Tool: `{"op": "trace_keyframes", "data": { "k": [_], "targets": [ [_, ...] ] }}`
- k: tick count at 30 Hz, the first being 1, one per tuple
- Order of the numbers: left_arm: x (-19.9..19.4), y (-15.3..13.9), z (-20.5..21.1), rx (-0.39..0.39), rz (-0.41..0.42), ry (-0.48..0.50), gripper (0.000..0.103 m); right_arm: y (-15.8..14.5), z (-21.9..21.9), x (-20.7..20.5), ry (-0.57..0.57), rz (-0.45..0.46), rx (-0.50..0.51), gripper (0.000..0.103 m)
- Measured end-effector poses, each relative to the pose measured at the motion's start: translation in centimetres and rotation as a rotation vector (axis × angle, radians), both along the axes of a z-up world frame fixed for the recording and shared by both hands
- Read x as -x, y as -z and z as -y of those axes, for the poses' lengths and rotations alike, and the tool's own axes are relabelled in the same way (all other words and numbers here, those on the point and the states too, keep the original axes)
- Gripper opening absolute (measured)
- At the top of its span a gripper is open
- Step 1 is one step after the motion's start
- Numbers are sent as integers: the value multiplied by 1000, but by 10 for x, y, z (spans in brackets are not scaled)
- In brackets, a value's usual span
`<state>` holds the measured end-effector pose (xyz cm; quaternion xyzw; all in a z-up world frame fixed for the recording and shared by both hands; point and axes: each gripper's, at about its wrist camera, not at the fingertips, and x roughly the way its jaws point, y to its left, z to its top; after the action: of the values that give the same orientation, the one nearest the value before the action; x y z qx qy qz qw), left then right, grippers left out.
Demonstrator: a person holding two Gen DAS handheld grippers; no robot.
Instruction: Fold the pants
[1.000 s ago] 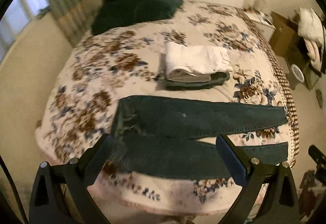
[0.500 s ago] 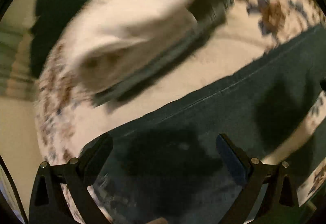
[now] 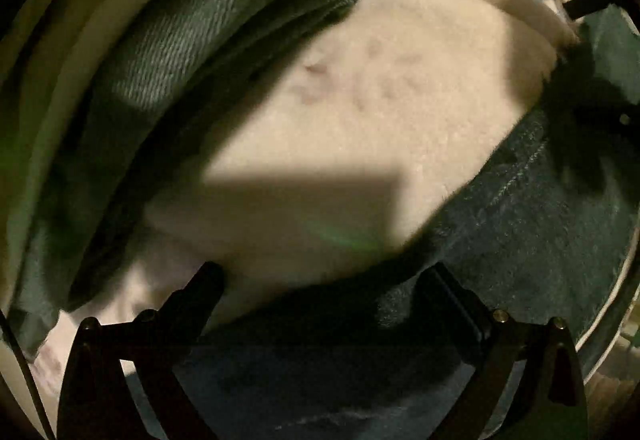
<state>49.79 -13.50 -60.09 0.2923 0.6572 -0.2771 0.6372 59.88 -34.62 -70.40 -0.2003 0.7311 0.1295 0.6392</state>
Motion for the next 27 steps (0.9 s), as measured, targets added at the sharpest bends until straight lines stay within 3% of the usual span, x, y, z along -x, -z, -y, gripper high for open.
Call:
{"op": "trace_keyframes", "data": {
  "k": [1,3,5,8,9,16,20,22,23,26,27],
  "targets": [
    [0,-3,-3,15,-10,-1,94,-2,0,1,6,1,-31,80],
    [2,-13,-8,45,-23,-4,79,-8,1,3,21,16,-82,55],
    [4,-27,-13,67,-24,-1,47,-19,4,6,34,51,-94,44],
    [4,-47,-25,71,8,-22,16,-32,10,13,58,100,-96,28],
    [6,-56,-29,70,27,-23,13,-36,11,14,64,117,-96,23],
    [47,-131,-66,130,204,-81,8,-95,34,58,179,262,-186,8],
    [97,-173,-95,178,264,-181,8,-142,40,121,234,347,-231,7],
    [147,-164,-61,164,298,-217,8,-155,21,150,252,369,-233,6],
    [167,-166,-64,154,315,-241,8,-163,8,171,256,385,-228,6],
    [209,-140,-54,152,268,-385,8,-158,-4,227,251,400,-201,6],
    [226,-134,-45,147,254,-421,8,-143,-27,232,246,397,-190,6]
  ]
}}
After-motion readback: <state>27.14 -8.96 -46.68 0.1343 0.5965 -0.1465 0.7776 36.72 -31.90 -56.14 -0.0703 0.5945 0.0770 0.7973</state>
